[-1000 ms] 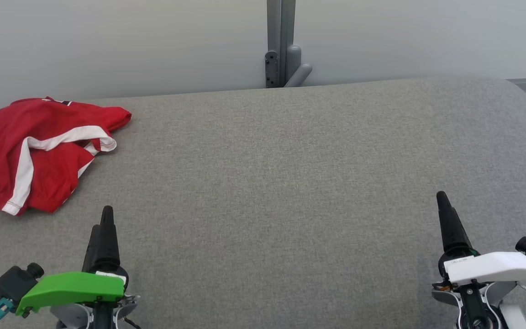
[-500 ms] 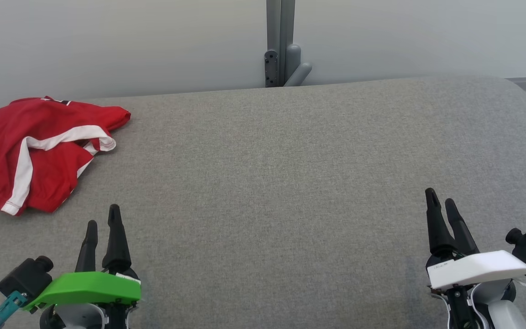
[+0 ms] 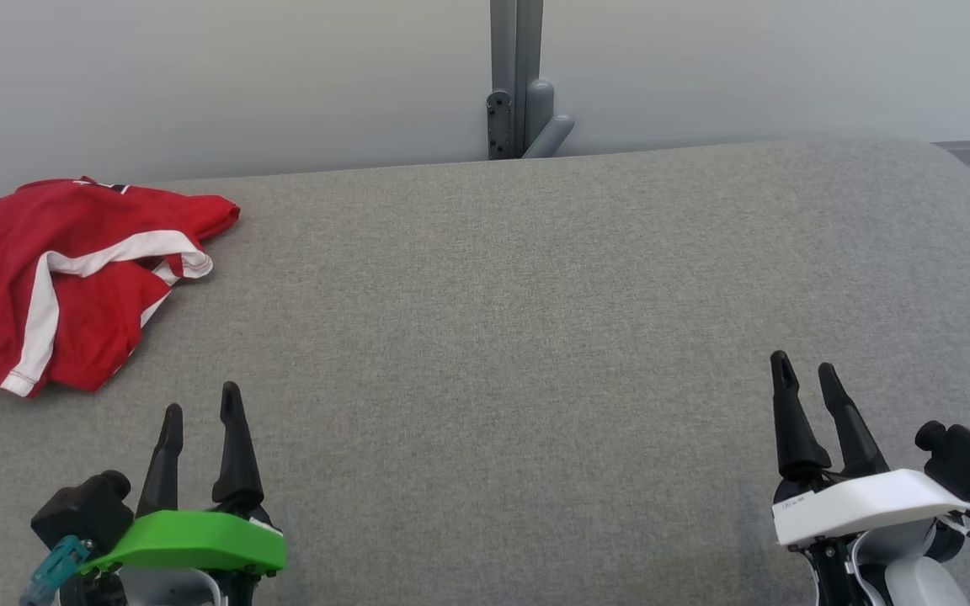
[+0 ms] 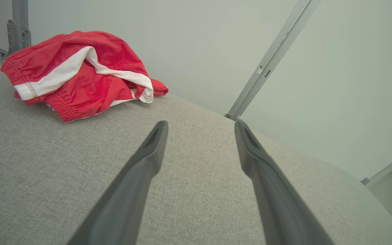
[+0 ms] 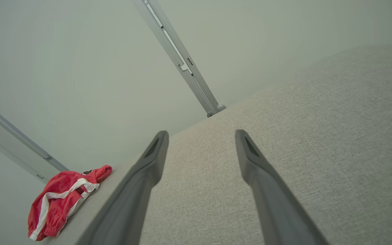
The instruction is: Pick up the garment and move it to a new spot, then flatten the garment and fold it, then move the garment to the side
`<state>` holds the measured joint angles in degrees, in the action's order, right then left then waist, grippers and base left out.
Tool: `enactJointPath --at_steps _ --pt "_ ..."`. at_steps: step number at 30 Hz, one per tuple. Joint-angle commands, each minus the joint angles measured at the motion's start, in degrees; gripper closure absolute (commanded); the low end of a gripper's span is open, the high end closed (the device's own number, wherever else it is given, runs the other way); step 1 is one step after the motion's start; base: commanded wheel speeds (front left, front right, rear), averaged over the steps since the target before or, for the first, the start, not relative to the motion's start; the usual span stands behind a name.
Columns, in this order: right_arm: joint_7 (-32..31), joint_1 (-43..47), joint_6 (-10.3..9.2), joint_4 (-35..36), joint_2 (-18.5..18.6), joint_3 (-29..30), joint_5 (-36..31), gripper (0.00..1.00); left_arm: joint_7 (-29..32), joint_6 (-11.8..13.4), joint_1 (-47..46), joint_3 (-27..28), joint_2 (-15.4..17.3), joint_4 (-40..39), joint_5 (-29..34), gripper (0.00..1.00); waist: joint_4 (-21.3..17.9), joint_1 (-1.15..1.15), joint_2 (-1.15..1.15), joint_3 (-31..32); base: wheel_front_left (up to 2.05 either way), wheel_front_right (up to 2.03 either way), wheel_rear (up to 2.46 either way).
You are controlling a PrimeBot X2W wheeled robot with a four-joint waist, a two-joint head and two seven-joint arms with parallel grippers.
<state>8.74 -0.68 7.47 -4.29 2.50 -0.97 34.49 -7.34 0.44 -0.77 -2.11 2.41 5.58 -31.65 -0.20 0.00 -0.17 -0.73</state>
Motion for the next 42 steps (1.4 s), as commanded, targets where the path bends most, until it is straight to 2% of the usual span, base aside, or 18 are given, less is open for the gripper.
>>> enactJointPath --at_steps 1,22,42 --pt "0.7 0.1 0.02 0.6 0.4 -0.2 -1.9 0.00 -0.7 0.2 0.2 -0.3 0.5 -0.6 2.2 0.00 0.0 0.00 0.09 0.0 0.00 0.00 0.00" --pt "3.3 0.6 0.03 -0.1 0.4 -1.1 -13.8 0.00 -3.9 -0.3 1.3 -1.0 0.6 1.1 13.4 0.00 -0.1 0.00 0.12 -0.2 0.00 0.00 0.00" --pt "5.2 1.3 0.03 0.9 0.5 -1.4 -21.8 0.00 -6.3 -0.7 2.3 -0.5 0.6 0.7 19.0 0.00 -0.1 0.00 0.15 -0.4 0.00 0.00 0.00"
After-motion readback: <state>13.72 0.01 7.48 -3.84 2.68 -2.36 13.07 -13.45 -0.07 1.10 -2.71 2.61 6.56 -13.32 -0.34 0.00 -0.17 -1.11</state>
